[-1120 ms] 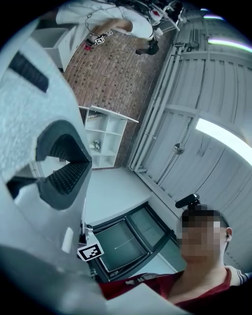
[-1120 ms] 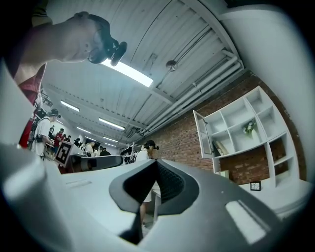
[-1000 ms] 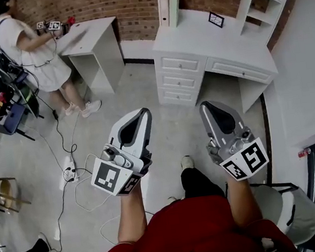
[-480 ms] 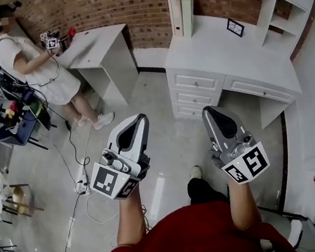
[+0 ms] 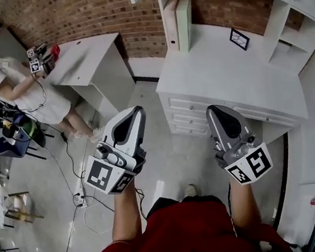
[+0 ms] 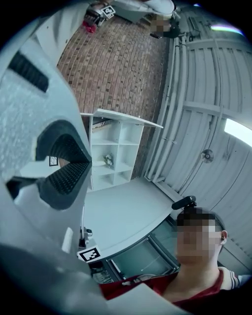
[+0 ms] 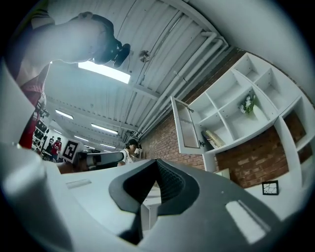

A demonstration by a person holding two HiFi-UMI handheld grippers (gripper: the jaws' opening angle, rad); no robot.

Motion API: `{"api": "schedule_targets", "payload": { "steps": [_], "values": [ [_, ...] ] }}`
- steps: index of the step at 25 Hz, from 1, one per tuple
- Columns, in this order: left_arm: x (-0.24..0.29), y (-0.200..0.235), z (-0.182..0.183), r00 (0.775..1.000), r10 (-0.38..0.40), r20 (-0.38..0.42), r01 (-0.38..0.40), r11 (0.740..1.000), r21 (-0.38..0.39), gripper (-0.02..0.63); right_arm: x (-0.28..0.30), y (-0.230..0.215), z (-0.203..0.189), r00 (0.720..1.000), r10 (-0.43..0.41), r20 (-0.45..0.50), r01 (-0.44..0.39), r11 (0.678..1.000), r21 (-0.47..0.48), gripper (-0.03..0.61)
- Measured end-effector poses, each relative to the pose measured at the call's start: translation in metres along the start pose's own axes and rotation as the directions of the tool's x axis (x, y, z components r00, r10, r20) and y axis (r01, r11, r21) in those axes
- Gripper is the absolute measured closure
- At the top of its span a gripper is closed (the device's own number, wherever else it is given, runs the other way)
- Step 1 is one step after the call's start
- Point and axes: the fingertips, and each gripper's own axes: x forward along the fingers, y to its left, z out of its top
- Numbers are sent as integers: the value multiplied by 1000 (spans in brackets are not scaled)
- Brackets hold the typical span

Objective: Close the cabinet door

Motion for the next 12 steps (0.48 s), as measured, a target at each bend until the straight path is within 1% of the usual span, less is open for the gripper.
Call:
{"api": "schedule_targets", "payload": {
  "steps": [2, 7, 12],
  "values": [
    [19, 12, -4, 1000, 1, -8, -1, 1000, 5, 612, 9, -17, -3, 1000, 6, 4, -6, 1000, 5, 565],
    [57, 43, -7, 1000, -4, 3, 4, 1000, 28, 612, 30, -49, -8, 1000, 5, 3, -5, 1000, -5, 565],
    [88, 88, -10, 999, -3, 40, 2, 999, 34, 612, 55, -76, -18, 1000, -14, -10, 13, 999, -44, 565]
  ]
}}
